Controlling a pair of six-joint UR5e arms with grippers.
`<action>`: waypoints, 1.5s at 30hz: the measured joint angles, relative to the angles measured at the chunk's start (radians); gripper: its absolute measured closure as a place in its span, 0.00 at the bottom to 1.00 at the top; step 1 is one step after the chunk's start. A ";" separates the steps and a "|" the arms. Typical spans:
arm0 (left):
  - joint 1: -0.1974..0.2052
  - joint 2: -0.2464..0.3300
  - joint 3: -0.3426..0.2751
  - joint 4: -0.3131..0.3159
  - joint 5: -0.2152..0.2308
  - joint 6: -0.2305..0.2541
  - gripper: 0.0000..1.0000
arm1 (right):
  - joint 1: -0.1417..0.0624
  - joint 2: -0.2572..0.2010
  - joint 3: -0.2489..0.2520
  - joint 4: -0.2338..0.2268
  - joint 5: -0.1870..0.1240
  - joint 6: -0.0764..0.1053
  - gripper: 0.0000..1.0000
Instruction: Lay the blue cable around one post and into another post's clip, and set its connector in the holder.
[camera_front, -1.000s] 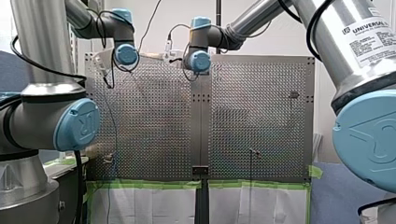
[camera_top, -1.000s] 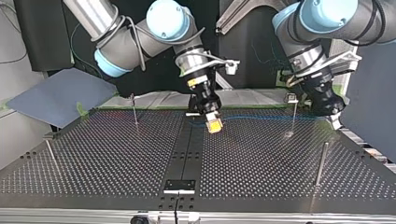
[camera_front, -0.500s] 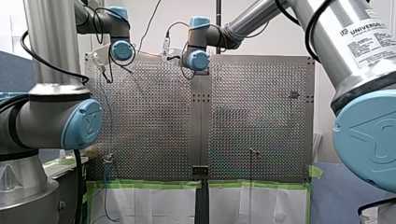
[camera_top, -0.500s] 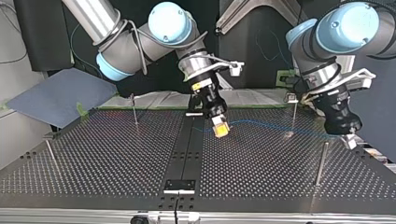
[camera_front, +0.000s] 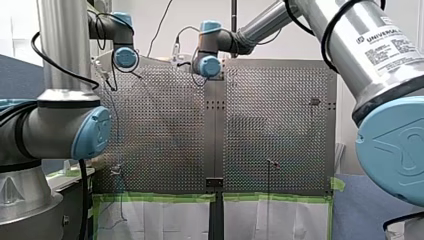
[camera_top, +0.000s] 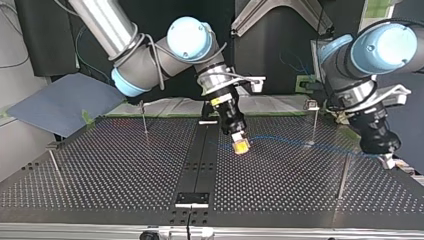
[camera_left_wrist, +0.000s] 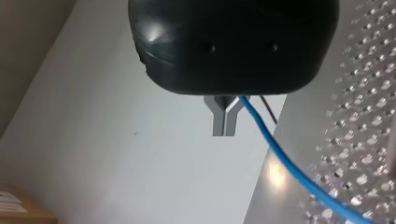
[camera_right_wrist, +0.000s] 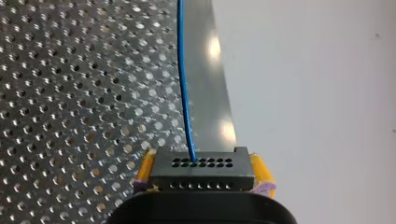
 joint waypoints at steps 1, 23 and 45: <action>0.011 0.000 0.000 0.000 0.010 -0.008 1.00 | 0.002 0.007 -0.011 0.002 0.000 0.000 1.00; 0.203 -0.096 0.065 0.013 0.221 -0.051 1.00 | 0.006 0.063 -0.125 0.029 0.007 -0.001 1.00; 0.221 -0.200 0.101 0.022 0.387 -0.035 1.00 | -0.007 0.136 -0.182 0.049 0.033 -0.003 1.00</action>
